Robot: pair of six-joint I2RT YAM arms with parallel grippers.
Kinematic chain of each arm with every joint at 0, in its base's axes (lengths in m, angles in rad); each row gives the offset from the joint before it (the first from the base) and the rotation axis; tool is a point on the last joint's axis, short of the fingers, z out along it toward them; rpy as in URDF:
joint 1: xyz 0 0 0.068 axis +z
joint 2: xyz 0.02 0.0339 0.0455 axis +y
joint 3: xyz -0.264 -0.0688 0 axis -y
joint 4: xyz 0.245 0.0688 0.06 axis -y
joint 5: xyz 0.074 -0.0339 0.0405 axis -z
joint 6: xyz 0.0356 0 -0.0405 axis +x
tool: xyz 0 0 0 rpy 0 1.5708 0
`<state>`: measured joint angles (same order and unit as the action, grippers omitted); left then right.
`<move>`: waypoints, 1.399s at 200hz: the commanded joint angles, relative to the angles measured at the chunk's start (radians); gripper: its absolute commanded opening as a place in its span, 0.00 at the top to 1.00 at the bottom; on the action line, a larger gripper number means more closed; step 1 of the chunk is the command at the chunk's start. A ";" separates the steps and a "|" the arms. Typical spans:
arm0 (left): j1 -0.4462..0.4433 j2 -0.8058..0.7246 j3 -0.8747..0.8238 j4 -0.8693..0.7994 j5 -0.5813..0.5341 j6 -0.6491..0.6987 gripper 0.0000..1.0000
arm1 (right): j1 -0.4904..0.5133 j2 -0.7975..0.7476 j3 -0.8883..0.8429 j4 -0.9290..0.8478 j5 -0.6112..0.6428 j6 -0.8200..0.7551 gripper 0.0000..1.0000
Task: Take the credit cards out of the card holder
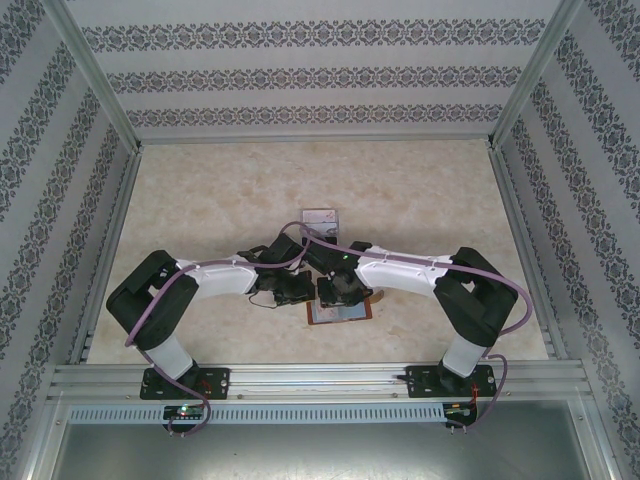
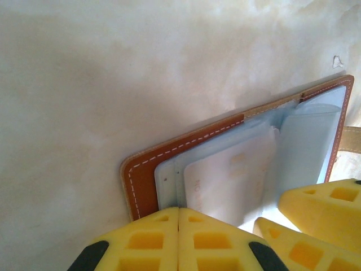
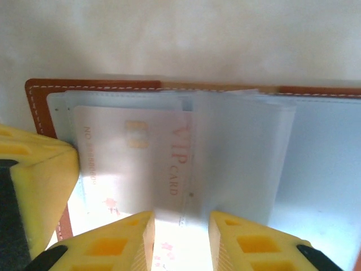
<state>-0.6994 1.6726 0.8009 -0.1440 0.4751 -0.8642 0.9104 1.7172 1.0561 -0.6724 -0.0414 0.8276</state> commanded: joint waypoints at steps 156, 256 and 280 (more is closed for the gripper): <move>-0.014 0.055 -0.002 -0.132 -0.081 0.057 0.94 | -0.070 -0.119 -0.019 -0.228 0.201 -0.056 0.59; -0.015 0.059 0.003 -0.147 -0.093 0.064 0.94 | -0.130 -0.202 -0.192 0.261 -0.245 -0.020 0.69; -0.015 0.059 0.003 -0.151 -0.097 0.065 0.94 | -0.155 -0.174 -0.241 0.367 -0.328 -0.010 0.73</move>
<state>-0.7052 1.6829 0.8246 -0.1757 0.4633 -0.8261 0.7769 1.5154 0.8577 -0.4858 -0.2157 0.7921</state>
